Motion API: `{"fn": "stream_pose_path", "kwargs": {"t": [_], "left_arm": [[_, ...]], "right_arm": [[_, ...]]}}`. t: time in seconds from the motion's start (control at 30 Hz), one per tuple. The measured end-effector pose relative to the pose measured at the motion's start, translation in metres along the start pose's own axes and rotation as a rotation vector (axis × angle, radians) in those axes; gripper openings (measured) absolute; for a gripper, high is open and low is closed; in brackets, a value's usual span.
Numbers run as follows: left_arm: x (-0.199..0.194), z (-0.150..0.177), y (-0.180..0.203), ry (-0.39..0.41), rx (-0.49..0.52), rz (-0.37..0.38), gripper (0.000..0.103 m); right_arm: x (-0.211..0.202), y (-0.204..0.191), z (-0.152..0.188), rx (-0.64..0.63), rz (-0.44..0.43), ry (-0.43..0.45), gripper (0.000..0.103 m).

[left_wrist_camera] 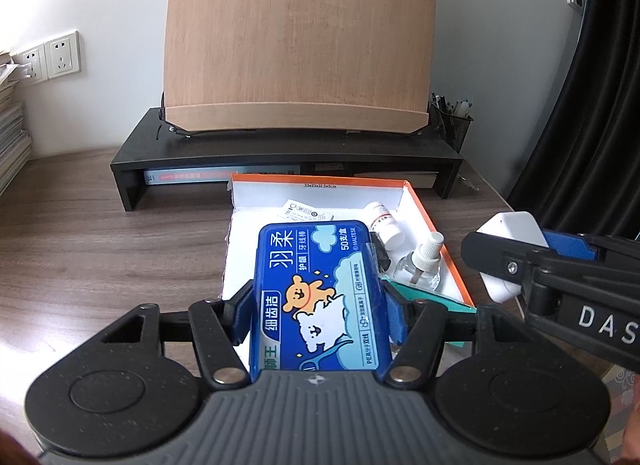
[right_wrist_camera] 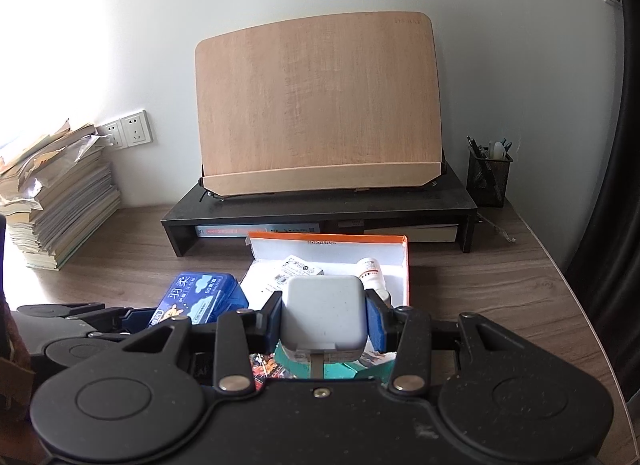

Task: Organize rigid objects
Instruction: 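Hold the tissue pack and the white adapter above the tray with both grippers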

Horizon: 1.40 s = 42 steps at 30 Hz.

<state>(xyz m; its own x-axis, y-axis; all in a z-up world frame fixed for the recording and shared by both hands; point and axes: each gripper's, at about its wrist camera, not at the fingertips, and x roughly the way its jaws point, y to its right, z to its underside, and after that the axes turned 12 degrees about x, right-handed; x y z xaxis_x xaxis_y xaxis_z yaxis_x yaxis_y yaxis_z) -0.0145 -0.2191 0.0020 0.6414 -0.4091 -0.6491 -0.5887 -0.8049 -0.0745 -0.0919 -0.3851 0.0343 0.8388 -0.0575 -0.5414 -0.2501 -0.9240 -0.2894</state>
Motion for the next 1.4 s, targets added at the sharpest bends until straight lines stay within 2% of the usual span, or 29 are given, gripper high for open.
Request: {"fn": "stream_pose_path", "kwargs": {"t": [0.73, 1.2, 1.4], "left_arm": [[0.018, -0.011, -0.012, -0.01, -0.005, 0.017, 0.063], [0.034, -0.018, -0.016, -0.03, -0.012, 0.037, 0.063], [0.043, -0.021, -0.015, -0.042, 0.0, 0.054, 0.063]], "right_arm": [[0.024, -0.005, -0.011, 0.005, 0.025, -0.006, 0.051], [0.039, 0.019, -0.024, 0.061, 0.088, 0.002, 0.051], [0.051, 0.018, -0.027, 0.058, 0.079, -0.016, 0.051]]}}
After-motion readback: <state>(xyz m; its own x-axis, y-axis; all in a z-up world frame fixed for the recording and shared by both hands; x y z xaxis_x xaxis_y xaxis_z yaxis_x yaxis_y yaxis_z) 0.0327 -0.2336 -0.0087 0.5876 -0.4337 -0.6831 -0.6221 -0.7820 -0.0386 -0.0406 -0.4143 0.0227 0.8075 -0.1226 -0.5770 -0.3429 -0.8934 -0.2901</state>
